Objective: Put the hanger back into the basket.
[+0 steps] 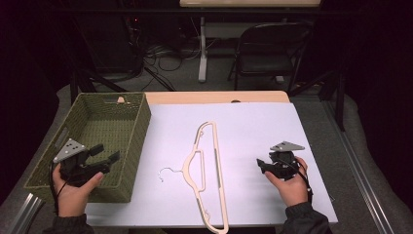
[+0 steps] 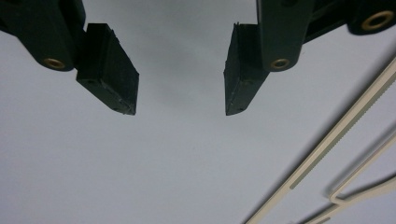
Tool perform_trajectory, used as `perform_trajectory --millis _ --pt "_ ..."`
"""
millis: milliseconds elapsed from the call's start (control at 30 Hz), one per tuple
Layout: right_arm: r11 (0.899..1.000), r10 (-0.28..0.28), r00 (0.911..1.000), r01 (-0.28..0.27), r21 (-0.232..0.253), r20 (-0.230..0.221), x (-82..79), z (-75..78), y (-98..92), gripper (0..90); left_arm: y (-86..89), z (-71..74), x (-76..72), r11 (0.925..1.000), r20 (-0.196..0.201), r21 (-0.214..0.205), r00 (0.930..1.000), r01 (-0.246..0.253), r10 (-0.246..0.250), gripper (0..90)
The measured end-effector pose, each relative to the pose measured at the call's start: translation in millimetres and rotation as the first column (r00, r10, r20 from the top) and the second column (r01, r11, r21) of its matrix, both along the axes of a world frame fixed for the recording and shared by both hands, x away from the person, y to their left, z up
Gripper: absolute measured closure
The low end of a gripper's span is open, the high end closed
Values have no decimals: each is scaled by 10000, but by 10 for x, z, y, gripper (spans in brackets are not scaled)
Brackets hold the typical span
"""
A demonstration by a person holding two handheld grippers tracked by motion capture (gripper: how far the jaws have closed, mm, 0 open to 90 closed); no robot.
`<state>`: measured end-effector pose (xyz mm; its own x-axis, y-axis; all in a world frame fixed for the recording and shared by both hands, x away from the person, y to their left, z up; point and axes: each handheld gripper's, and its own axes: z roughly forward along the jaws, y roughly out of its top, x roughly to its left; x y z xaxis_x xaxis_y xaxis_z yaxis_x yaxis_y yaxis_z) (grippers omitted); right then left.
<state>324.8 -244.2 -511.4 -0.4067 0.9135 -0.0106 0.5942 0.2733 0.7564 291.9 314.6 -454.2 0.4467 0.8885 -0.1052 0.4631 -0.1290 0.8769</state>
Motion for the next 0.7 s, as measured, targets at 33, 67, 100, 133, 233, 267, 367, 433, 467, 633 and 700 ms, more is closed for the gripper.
perform_trajectory --millis 33,67,100,133,233,267,367,433,467,633,700 --pt "10000 -35 9999 35 38 100 -7 1 -7 444 -6 -4 1 10000 -6 67 10000 39 -39 297" --pt "10000 -35 9999 35 38 100 -7 1 -7 444 -12 -6 0 9999 12 112 10000 14 -14 297" --pt "10000 -65 9998 64 76 178 -13 11 -11 442 -12 -4 0 9999 18 117 10000 6 -6 297" --pt "10000 -53 9997 51 68 254 -17 18 -18 439 -9 0 0 10000 17 80 10000 10 -11 297" --pt "9996 24 10000 -26 267 51 -26 32 -24 446 0 9 -8 10000 61 -19 10000 15 -15 299" --pt "9995 48 10000 -49 304 44 -37 39 -17 461 1 6 -9 10000 62 -40 10000 17 -17 299" --pt "9991 -16 9996 5 426 268 -47 39 3 471 5 -1 -8 10000 45 -44 10000 -24 24 299" --pt "9993 -161 9982 141 353 572 -55 44 15 473 7 1 -11 10000 56 -66 10000 -16 17 299" --pt "9984 -317 9955 274 493 888 -65 59 19 475 3 4 -14 10000 72 -58 10000 -32 32 300" --pt "9982 -478 9901 426 415 1323 -79 104 18 488 -31 19 -25 10000 158 -37 9999 44 -44 304" --pt "9978 -603 9904 562 355 1248 -80 137 3 491 -71 25 -31 9998 199 -62 9997 166 -164 317"
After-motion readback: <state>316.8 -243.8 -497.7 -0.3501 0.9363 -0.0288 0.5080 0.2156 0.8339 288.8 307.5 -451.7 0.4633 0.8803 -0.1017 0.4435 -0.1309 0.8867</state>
